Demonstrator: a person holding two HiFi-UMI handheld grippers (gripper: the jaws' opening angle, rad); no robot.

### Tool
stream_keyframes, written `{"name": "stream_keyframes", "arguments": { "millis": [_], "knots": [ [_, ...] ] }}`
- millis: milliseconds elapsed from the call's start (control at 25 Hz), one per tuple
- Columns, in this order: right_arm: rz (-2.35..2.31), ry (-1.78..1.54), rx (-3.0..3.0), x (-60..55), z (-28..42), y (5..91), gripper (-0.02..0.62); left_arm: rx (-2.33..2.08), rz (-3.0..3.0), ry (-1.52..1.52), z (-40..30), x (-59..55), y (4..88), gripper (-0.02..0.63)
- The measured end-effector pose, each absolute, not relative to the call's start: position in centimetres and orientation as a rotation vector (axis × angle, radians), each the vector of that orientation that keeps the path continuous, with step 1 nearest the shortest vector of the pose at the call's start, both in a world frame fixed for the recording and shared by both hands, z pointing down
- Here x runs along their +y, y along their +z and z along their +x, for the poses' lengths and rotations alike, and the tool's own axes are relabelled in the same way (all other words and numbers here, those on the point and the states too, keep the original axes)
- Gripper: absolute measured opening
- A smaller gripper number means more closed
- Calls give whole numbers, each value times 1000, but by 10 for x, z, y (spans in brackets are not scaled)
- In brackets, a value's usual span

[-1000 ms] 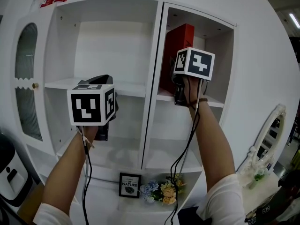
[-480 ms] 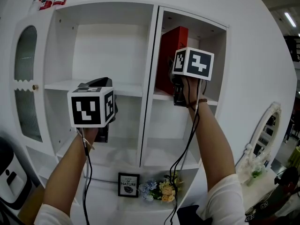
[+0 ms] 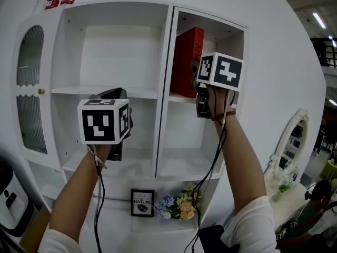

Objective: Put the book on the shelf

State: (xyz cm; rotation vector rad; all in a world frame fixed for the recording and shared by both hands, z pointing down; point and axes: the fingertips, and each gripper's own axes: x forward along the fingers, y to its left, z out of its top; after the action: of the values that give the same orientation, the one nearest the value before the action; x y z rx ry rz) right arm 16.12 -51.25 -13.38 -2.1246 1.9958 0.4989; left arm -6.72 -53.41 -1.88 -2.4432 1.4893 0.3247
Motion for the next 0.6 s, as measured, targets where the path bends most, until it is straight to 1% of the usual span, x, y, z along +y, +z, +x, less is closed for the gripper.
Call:
{"name": "stream_keyframes", "arguments": {
  "millis": [320,600],
  "knots": [
    [-2113,520,2024,-478,152,-93,261,1459,-2499,316,-65,-513,9,0],
    [-2079,526,2110,-441,143,-31,260,1402,-2623,310,-50,-498,63,0]
  ]
}}
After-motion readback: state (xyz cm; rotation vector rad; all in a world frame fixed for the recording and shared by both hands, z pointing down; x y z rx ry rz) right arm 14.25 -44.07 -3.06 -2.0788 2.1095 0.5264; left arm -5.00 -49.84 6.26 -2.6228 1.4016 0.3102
